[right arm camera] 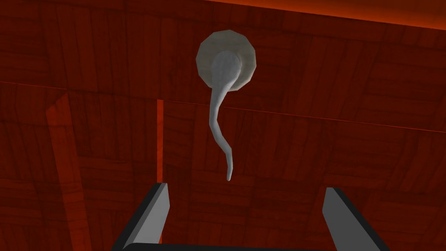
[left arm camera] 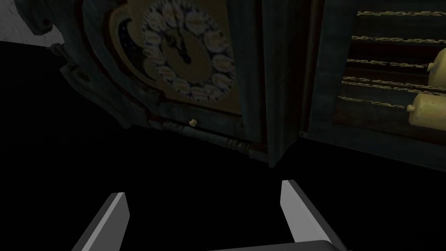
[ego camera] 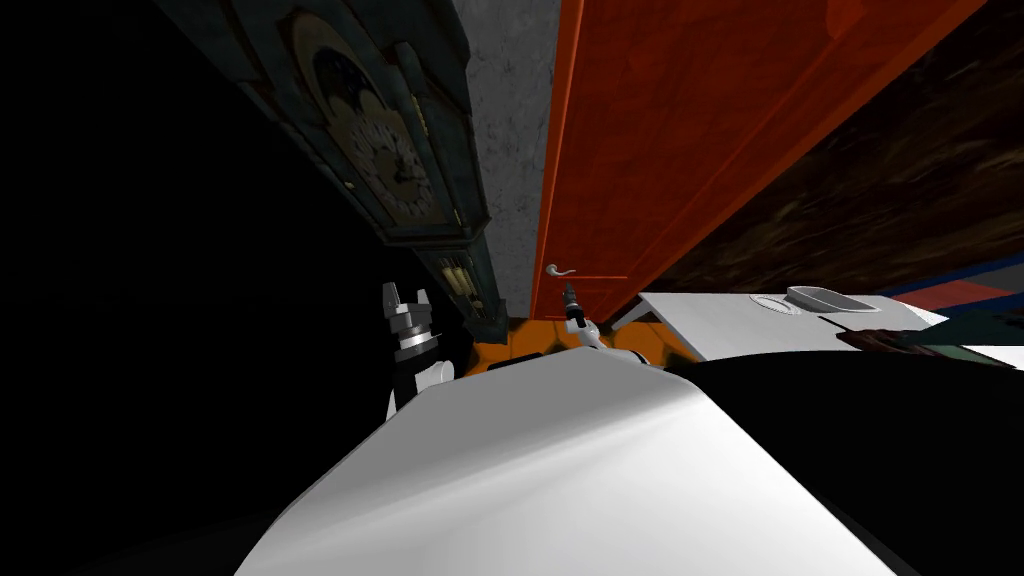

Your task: Pull the door open

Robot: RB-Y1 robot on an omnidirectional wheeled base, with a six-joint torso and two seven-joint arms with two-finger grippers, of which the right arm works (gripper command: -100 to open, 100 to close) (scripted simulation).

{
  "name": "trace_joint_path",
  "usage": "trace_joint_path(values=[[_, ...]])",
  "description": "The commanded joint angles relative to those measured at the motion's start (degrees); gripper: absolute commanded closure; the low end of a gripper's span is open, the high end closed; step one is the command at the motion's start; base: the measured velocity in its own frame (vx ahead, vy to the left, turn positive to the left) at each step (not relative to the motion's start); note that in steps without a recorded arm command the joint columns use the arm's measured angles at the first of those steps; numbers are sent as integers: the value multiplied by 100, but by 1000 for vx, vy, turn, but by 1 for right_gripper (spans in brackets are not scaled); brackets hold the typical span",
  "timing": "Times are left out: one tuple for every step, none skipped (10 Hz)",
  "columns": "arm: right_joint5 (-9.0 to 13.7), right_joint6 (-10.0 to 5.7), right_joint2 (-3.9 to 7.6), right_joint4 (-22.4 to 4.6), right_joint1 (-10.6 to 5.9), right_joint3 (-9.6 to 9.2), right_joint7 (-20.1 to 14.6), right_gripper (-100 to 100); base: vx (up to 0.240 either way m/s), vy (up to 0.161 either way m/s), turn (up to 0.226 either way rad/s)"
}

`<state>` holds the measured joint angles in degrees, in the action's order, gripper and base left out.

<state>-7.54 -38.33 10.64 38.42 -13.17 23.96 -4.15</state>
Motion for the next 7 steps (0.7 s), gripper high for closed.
trace_joint_path(values=[[-15, -17, 13, -213, -93, 52, -19, -100, 104, -33, 50], [-22, -36, 22, -352, -158, 83, -24, -100, 109, -32, 53], [-27, -48, 28, -445, -201, 104, -28, -100, 98, -29, 36], [-27, -12, 14, -315, -142, 82, -32, -100, 40, -14, 7], [47, -15, 78, -354, -110, 230, 3, -100, 54, -29, 301], [82, -19, 107, -372, -94, 298, 20, -100, 71, -59, 310], [82, -19, 107, -372, -94, 298, 20, -100, 45, -45, 48]])
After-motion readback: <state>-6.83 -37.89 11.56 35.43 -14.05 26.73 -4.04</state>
